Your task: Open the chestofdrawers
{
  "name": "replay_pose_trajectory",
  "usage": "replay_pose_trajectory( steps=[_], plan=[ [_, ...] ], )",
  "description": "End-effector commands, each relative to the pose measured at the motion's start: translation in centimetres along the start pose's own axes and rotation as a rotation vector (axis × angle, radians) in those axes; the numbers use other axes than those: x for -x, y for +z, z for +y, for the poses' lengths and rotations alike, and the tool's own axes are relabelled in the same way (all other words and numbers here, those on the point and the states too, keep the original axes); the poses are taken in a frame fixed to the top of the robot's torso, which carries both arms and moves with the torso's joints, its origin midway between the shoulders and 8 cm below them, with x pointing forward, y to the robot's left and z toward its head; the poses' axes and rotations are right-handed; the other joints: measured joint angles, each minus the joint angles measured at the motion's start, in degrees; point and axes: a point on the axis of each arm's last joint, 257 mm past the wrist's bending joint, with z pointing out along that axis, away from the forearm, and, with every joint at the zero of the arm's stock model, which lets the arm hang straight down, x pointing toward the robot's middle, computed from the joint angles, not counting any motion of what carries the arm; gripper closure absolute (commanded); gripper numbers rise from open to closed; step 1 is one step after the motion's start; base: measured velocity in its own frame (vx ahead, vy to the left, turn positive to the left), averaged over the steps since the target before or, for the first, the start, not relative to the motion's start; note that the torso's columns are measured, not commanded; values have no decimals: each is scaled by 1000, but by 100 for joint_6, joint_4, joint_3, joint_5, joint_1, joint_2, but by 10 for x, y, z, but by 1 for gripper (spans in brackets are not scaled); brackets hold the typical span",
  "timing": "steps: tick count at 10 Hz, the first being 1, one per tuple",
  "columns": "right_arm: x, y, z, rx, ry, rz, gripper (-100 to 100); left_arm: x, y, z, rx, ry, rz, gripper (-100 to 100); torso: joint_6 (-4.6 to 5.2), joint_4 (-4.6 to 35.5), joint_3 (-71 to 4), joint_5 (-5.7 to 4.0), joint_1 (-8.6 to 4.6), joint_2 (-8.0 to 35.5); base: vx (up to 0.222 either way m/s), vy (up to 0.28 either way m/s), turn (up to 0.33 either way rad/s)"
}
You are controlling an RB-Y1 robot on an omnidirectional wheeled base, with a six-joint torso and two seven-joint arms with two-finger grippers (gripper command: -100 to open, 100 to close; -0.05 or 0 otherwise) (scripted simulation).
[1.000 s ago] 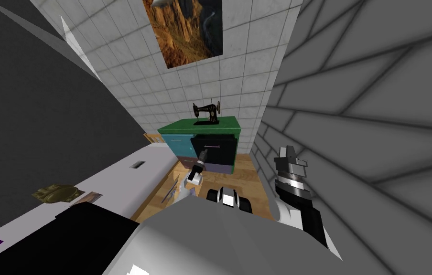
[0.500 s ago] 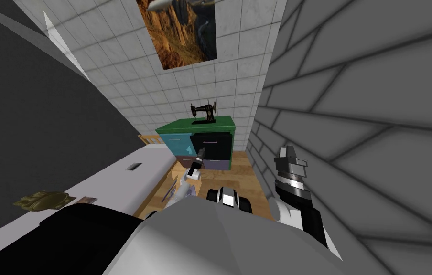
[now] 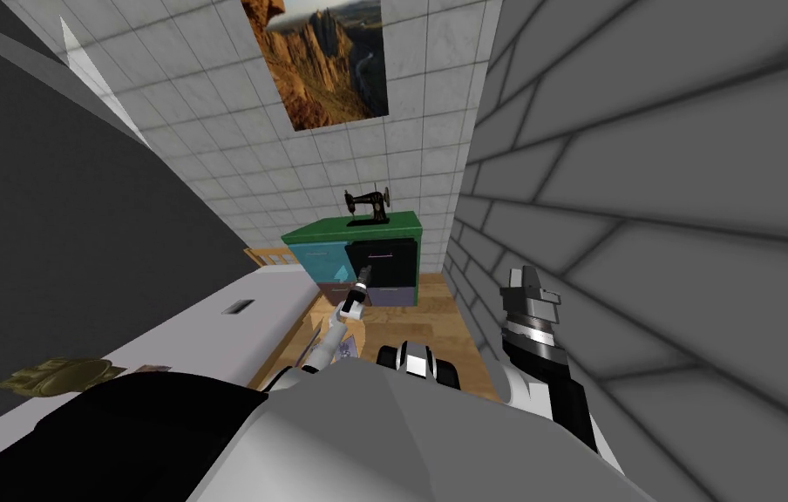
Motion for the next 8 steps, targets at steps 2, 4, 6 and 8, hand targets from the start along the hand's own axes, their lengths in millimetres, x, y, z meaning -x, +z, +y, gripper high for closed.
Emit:
replay_pose_trajectory(
  steps=[2,4,6,8],
  plan=[
    [0,0,0,0,0,0,0,35,19,8,6,12,-54,100,11,1,2,2,3,13,-164,-4,-274],
    [0,0,0,0,0,0,0,38,16,26,46,13,-59,100,-1,0,0,-4,-11,1,-59,-32,43],
    [0,0,0,0,0,0,0,72,35,13,14,18,-116,100,11,0,1,-3,-14,12,-161,-45,-253],
    [0,0,0,0,0,0,0,110,47,5,-4,21,-180,100,-2,0,0,3,8,0,-126,-25,-115]
  ],
)
